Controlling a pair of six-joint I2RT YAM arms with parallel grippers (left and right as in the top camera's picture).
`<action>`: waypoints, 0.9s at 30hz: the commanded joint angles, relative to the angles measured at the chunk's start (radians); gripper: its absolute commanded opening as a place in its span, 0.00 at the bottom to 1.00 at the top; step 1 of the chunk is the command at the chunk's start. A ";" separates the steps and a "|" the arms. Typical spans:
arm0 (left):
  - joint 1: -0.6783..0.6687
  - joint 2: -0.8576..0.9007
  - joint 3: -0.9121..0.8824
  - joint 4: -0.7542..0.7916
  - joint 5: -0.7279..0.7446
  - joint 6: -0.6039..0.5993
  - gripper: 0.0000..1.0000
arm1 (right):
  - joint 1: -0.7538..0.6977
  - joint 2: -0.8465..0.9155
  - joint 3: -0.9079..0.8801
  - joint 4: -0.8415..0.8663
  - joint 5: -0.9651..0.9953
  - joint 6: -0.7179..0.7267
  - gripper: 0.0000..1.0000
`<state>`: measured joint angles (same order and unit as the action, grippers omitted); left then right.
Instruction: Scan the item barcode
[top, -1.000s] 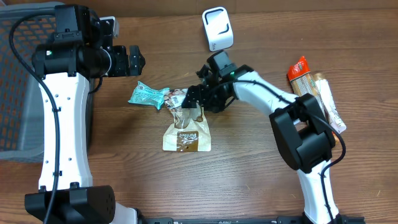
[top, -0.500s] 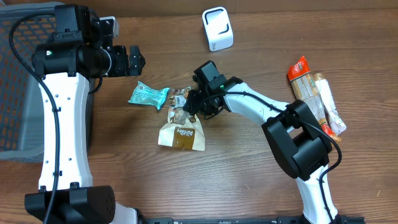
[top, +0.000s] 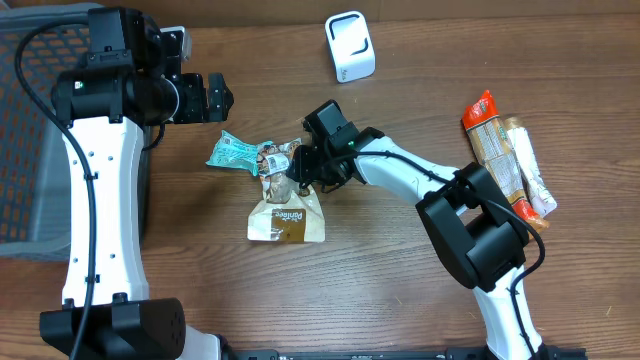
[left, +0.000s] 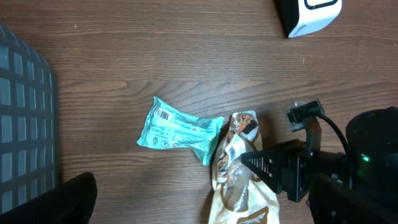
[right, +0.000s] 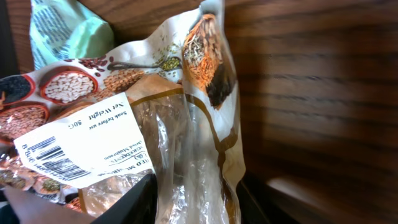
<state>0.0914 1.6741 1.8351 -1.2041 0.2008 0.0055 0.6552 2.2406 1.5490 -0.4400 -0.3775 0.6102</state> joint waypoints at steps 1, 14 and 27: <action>-0.008 -0.001 0.015 0.004 -0.002 -0.006 1.00 | 0.012 0.145 -0.057 -0.019 0.031 0.039 0.40; -0.008 -0.001 0.015 0.004 -0.002 -0.006 1.00 | -0.026 0.148 -0.021 -0.006 -0.128 -0.032 0.04; -0.008 -0.001 0.015 0.004 -0.002 -0.006 1.00 | -0.062 -0.002 0.262 -0.495 0.291 -0.452 0.04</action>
<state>0.0914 1.6741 1.8351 -1.2041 0.2008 0.0055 0.5827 2.2917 1.7493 -0.8845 -0.3603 0.3336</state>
